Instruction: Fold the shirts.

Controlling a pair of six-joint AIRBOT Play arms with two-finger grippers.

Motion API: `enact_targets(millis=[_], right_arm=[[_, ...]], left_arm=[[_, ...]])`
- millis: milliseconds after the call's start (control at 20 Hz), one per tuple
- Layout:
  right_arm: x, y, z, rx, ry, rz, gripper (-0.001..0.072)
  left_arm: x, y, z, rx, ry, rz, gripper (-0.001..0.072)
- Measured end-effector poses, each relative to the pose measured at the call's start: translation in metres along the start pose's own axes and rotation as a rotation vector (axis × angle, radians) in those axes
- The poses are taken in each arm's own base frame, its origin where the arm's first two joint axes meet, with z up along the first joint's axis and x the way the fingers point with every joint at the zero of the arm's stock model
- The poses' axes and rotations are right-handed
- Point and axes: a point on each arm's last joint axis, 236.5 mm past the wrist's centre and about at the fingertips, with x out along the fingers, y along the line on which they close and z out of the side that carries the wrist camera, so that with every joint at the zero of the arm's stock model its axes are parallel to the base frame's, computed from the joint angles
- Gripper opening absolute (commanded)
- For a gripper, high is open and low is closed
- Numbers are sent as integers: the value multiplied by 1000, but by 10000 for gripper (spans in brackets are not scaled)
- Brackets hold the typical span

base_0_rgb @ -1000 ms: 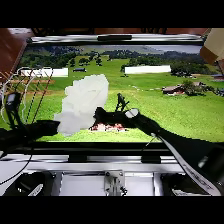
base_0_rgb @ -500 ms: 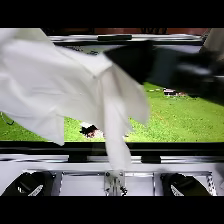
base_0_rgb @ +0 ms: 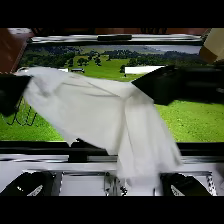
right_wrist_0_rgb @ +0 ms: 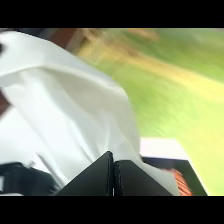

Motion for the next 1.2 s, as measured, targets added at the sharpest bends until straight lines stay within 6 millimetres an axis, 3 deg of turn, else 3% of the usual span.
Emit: enact_targets(millis=[150, 350, 400, 450, 500, 650, 900, 950, 1050, 1200], right_arm=[[72, -71, -25, 69, 179, -100, 52], [180, -136, -59, 264, 312, -88, 81], [201, -144, -68, 317, 333, -68, 146], [218, -150, -80, 365, 361, -50, 369], [229, -154, -87, 394, 380, -36, 494], [232, -166, -109, 385, 459, -34, 503], [174, -202, -147, 302, 669, -217, 510], [167, -203, -155, 306, 703, -236, 652], [169, -187, -171, 324, 742, -212, 659], [202, -158, -197, 305, 754, -168, 659]], left_arm=[[54, 20, -63, 19, 210, 72, 31], [116, 38, -142, 21, 439, 127, 31], [125, 40, -155, 19, 478, 135, 31], [133, 43, -165, 19, 506, 142, 31], [139, 46, -174, 18, 532, 151, 31], [147, 60, -184, 8, 560, 184, 31], [142, 103, -180, -49, 550, 275, 31], [140, 112, -180, -64, 548, 294, 30], [137, 128, -178, -88, 543, 327, 30], [134, 140, -178, -108, 541, 355, 30]])
